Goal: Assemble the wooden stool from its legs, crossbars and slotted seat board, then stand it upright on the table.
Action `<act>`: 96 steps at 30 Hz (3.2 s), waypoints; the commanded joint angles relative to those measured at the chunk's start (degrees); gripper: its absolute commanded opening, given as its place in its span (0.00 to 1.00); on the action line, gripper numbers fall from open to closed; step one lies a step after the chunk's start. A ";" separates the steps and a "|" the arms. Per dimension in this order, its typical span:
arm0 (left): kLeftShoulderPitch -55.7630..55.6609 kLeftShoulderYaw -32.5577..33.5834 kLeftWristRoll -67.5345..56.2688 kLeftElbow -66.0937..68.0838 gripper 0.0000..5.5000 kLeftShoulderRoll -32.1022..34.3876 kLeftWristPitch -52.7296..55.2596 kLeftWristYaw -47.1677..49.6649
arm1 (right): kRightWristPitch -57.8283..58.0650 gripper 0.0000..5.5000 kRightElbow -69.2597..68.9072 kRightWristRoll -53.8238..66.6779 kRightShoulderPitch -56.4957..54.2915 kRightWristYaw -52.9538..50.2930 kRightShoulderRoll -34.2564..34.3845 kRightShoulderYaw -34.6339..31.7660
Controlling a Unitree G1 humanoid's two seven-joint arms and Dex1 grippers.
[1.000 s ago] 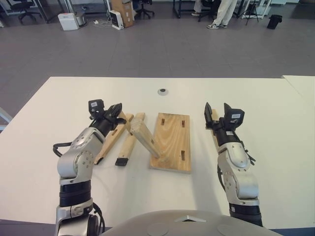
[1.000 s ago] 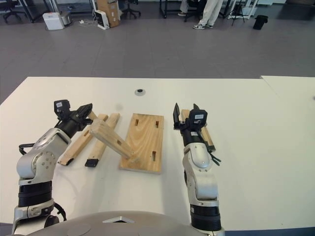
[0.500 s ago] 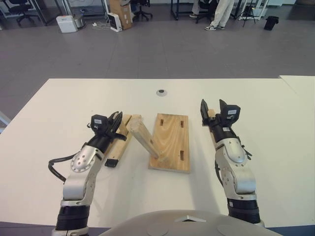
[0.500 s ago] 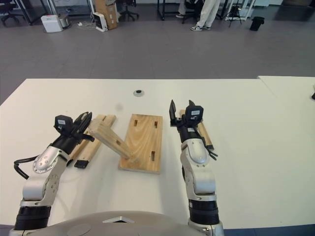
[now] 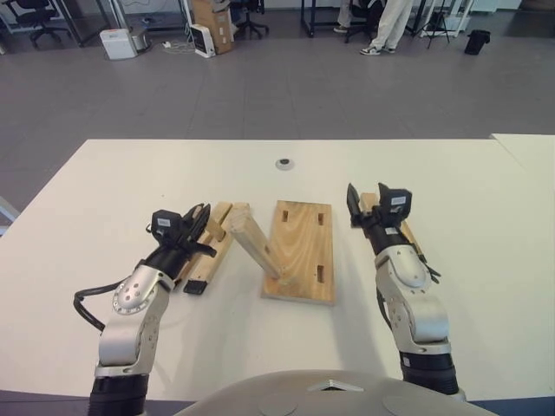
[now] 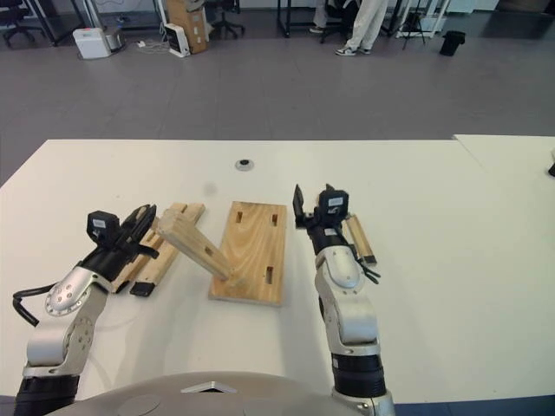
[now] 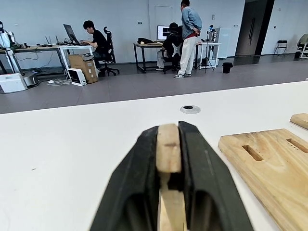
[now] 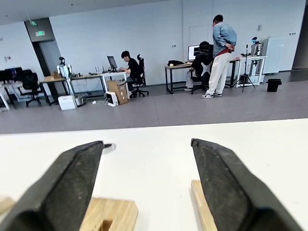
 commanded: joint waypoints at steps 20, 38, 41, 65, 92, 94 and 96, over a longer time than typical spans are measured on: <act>-1.62 -1.24 3.46 11.21 0.08 -0.10 8.28 3.86 | 4.32 0.62 0.14 -3.36 6.97 -1.86 1.02 0.95; -11.77 -6.03 3.95 10.14 0.08 5.82 22.31 2.94 | 4.33 0.62 2.14 -4.02 5.22 -1.99 2.46 0.94; -13.18 -6.60 3.81 11.78 0.08 5.47 23.24 2.74 | 4.14 0.62 2.14 -4.10 5.39 -2.20 2.86 1.04; -15.13 -10.73 2.26 15.01 0.08 0.03 27.70 1.97 | 4.39 0.62 2.35 -4.82 4.77 -2.75 2.97 1.52; -16.84 -12.41 4.08 16.55 0.16 -1.87 28.06 4.83 | 3.39 0.62 4.05 -4.86 3.07 -2.57 2.78 0.94; -17.51 -11.51 4.89 17.84 0.23 -2.20 27.70 5.99 | 2.49 0.62 4.23 -5.30 2.83 -2.89 2.57 0.77; -18.45 -11.05 5.43 18.66 0.29 -2.68 27.56 6.44 | 1.87 0.62 4.72 -5.38 2.02 -3.15 2.51 0.35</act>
